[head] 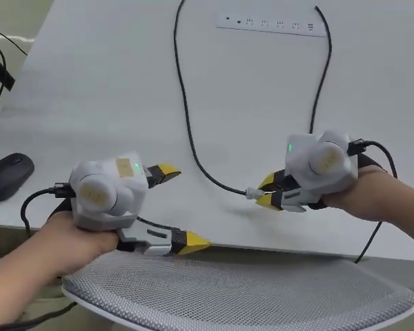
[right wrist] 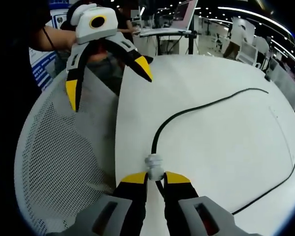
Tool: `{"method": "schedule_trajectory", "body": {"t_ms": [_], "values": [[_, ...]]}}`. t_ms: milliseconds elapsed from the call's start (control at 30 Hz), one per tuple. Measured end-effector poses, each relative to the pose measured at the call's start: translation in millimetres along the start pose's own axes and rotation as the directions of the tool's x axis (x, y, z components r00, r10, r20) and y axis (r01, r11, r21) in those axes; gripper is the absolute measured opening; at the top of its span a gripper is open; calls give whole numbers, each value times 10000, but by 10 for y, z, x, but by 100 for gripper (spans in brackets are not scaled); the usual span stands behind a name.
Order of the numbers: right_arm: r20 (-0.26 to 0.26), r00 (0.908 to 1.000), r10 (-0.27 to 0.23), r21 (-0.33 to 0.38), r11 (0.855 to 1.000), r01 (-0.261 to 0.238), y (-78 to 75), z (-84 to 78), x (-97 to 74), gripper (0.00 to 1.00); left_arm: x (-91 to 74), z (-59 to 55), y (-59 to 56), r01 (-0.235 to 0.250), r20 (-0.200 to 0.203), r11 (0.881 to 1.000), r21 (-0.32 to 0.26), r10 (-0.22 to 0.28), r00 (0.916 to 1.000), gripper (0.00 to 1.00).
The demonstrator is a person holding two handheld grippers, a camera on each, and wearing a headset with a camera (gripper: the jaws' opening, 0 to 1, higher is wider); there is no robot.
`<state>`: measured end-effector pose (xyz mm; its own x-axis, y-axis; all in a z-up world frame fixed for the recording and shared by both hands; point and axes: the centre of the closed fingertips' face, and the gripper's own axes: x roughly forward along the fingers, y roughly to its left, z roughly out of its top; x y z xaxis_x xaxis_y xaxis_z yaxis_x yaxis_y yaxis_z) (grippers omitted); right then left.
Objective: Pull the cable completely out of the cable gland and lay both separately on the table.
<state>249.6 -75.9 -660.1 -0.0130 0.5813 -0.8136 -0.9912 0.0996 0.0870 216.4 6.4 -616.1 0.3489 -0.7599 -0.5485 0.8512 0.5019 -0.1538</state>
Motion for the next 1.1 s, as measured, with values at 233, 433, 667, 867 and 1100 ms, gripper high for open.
{"method": "schedule_trajectory", "body": {"t_ms": [233, 433, 667, 867, 1100], "values": [[162, 9999, 12, -212, 9998, -8, 36, 200, -119, 7, 45, 163, 77, 107, 257, 9996, 245, -113, 9996, 80], [281, 9996, -20, -414, 9991, 32, 46, 337, -194, 7, 61, 247, 93, 253, 354, 9985, 478, -270, 9990, 78], [643, 9975, -304, -610, 9975, 343, -16, 571, -256, 7, 62, 344, 153, 383, 422, 9965, 740, -415, 9982, 75], [696, 9963, -503, -997, 9934, 571, -60, 759, -324, 7, 35, 457, 215, 349, 620, 9957, 858, -403, 9973, 73], [1067, 9922, -646, -1243, 9892, 777, -131, 1002, -425, 7, 17, 618, 293, 314, 1004, 9932, 1123, -428, 9940, 71]]}}
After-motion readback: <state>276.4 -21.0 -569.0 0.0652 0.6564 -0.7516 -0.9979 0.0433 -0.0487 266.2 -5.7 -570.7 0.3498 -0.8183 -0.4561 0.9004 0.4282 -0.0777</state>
